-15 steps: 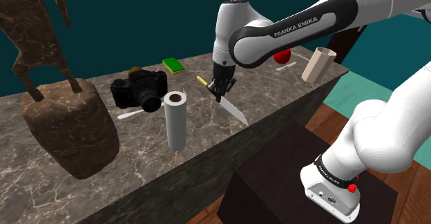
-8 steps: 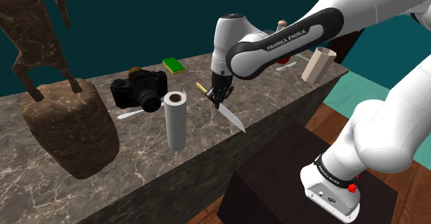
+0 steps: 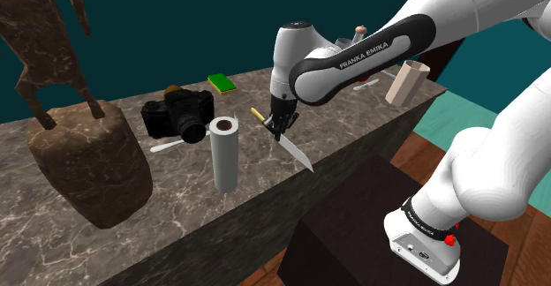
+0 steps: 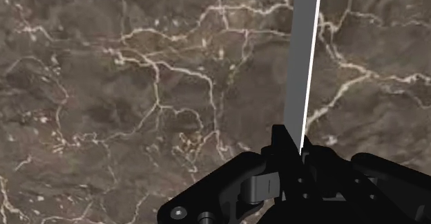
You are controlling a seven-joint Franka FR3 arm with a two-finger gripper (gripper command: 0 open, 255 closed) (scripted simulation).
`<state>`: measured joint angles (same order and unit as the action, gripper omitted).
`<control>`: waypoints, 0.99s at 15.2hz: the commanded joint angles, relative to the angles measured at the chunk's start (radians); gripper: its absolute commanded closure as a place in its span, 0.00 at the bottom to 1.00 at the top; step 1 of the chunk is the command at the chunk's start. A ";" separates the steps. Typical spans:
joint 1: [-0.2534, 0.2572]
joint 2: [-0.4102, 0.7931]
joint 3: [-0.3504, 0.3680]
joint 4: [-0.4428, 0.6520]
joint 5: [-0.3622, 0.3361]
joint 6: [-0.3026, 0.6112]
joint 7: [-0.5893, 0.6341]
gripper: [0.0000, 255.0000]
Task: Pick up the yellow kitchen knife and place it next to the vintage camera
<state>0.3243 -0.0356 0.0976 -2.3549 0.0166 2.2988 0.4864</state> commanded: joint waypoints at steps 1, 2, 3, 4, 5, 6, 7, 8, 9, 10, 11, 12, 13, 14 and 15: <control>0.000 0.000 0.000 0.000 0.000 0.000 0.000 0.00; 0.000 0.000 0.000 0.000 0.000 0.000 0.000 0.00; 0.000 0.000 0.000 0.000 0.000 0.000 0.000 0.00; 0.000 0.000 0.000 0.000 0.000 0.000 0.000 0.00; 0.000 0.000 0.000 0.000 0.000 0.000 0.000 0.00; 0.000 0.000 0.000 0.000 0.000 0.000 0.000 0.00; 0.000 -0.020 0.000 0.014 0.002 -0.035 -0.002 0.00; 0.000 -0.039 -0.001 0.030 0.004 -0.069 -0.003 0.00; -0.001 -0.057 -0.001 0.047 0.005 -0.104 -0.004 0.00; -0.001 -0.070 -0.002 0.061 0.006 -0.131 -0.005 0.00; -0.001 -0.070 -0.002 0.061 0.006 -0.131 -0.005 0.00; -0.001 -0.070 -0.002 0.061 0.006 -0.131 -0.005 0.00; -0.001 -0.070 -0.002 0.061 0.006 -0.131 -0.005 0.00; -0.001 -0.070 -0.002 0.061 0.006 -0.131 -0.005 0.00; -0.001 -0.070 -0.002 0.061 0.006 -0.131 -0.005 0.00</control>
<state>0.3236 -0.1053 0.0955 -2.2941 0.0228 2.1688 0.4811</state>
